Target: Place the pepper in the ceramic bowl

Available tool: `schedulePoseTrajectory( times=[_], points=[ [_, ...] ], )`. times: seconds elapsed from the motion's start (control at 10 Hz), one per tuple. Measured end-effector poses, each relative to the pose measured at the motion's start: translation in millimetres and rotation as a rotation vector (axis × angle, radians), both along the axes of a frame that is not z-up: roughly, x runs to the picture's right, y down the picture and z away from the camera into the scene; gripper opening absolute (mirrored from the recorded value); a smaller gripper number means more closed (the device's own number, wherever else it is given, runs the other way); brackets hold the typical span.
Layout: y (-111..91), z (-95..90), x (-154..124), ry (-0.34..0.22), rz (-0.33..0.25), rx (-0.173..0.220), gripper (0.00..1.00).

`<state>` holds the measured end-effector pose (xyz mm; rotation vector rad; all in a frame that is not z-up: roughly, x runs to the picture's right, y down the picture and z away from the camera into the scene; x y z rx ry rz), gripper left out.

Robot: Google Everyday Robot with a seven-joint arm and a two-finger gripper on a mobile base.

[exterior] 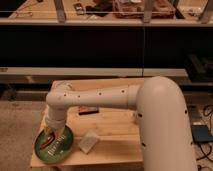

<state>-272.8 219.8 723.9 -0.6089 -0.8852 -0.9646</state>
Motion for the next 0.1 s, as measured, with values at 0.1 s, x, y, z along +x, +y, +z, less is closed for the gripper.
schedulePoseTrajectory(
  times=[0.1],
  points=[
    [-0.1, -0.2, -0.1, -0.001, 0.000, 0.000, 0.80]
  ],
)
